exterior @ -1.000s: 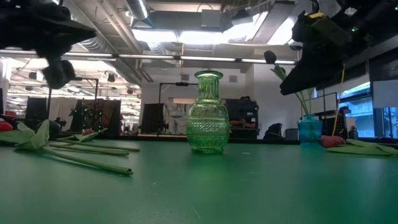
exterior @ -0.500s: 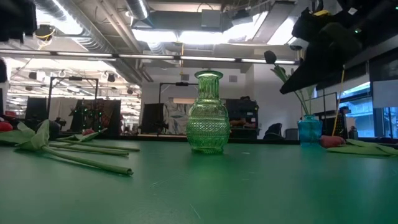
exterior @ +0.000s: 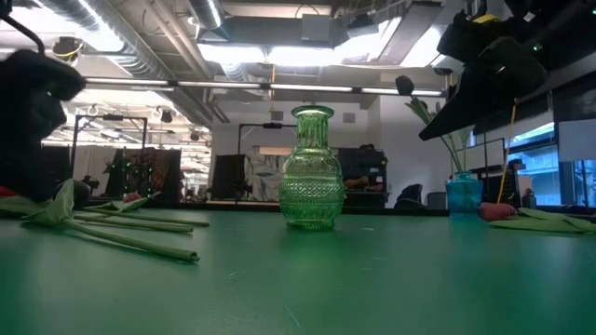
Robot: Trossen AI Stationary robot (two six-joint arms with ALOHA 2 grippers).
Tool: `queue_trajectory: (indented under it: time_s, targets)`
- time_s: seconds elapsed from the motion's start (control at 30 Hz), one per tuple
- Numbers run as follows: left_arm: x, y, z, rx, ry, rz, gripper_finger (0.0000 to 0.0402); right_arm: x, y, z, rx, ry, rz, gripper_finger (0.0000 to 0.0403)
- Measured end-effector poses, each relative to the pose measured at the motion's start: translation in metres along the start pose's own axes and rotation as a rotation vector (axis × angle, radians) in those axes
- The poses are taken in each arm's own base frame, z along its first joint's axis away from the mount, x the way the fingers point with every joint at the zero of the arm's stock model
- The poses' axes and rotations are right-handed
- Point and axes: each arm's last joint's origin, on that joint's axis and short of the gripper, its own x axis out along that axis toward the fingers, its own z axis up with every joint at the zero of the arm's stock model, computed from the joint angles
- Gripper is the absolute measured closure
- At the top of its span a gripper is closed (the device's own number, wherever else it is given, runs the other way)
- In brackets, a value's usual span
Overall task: Sort flowers into vase by color
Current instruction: Put the black flower into the top right blue vase
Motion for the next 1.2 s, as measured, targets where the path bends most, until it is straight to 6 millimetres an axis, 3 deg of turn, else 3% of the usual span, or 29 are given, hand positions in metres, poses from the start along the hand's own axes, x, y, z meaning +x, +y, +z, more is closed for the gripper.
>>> queue_trajectory:
  time_s: [0.2, 0.5, 0.67, 1.0, 1.2]
  targets:
    - [0.003, -0.001, 0.004, 0.034, -0.003, 0.030, 0.0371, 0.000, 0.000, 0.000, -0.001, 0.003, -0.001, 0.0249]
    - [0.007, -0.009, 0.008, 0.050, -0.044, -0.022, 0.0279, 0.000, 0.000, 0.000, 0.001, 0.002, -0.001, 0.0249]
    - [0.013, -0.011, 0.007, 0.043, -0.084, -0.019, 0.0250, 0.000, 0.000, 0.000, 0.002, 0.001, -0.001, 0.0249]
    - [0.037, -0.021, -0.001, 0.075, -0.144, -0.068, 0.0251, 0.000, 0.000, 0.000, 0.011, -0.002, 0.000, 0.0249]
    - [0.047, -0.034, -0.009, 0.109, -0.195, -0.191, 0.0301, 0.000, 0.001, 0.003, 0.023, -0.027, 0.010, 0.0249]
